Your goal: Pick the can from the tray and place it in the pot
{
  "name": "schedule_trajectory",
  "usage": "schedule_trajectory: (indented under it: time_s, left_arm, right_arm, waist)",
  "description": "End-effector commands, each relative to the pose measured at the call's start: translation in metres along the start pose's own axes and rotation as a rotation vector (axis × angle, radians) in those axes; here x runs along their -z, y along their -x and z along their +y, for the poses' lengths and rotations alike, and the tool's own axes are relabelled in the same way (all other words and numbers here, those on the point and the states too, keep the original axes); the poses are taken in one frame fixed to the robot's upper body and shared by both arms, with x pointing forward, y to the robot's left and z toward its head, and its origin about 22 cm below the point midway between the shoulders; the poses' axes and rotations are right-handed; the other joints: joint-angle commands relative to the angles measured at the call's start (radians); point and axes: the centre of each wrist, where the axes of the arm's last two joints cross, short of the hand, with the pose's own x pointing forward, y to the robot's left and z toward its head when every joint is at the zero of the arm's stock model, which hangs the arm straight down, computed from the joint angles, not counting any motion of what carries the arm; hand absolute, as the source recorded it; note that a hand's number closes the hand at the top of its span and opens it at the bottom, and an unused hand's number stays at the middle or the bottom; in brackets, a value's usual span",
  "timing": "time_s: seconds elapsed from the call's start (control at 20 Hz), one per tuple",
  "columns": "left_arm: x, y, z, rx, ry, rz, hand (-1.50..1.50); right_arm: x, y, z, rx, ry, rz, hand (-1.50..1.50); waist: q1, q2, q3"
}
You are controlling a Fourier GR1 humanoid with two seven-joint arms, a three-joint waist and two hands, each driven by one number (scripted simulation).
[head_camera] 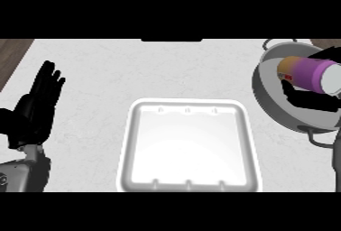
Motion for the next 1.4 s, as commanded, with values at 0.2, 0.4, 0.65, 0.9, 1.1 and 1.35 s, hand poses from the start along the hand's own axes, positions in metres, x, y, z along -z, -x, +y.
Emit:
schedule_trajectory:
  time_s: [0.2, 0.4, 0.65, 0.9, 1.1, 1.35]
  left_arm:
    - [0.004, -0.001, 0.001, 0.005, 0.020, -0.007, 0.00]
    - [0.006, 0.001, -0.010, -0.006, 0.023, 0.010, 0.00]
    - [0.006, 0.006, -0.007, 0.003, 0.026, -0.003, 0.00]
    - [0.005, -0.011, -0.013, -0.015, 0.040, -0.023, 0.00]
    - [0.007, -0.006, -0.022, -0.011, 0.043, -0.025, 0.00]
    - [0.004, -0.003, -0.018, -0.011, 0.025, -0.023, 0.00]
  right_arm:
    - [0.039, 0.064, -0.022, -0.423, 0.143, -0.018, 1.50]
    - [0.064, 0.078, 0.000, -0.459, 0.141, 0.012, 1.50]
    - [0.083, 0.111, 0.019, -0.451, 0.067, 0.040, 1.50]
    - [0.066, 0.151, 0.043, -0.331, -0.027, 0.206, -1.50]
    - [0.063, 0.167, 0.043, -0.180, -0.108, 0.192, -1.50]
    - [0.081, 0.143, 0.053, 0.076, -0.120, 0.132, -1.50]
  waist:
    - [0.018, 0.013, 0.000]
    - [0.012, 0.005, 0.000]
    - [0.015, 0.006, 0.000]
    - [0.031, 0.012, 0.002]
    - [0.031, 0.016, 0.004]
    - [0.035, 0.013, 0.003]
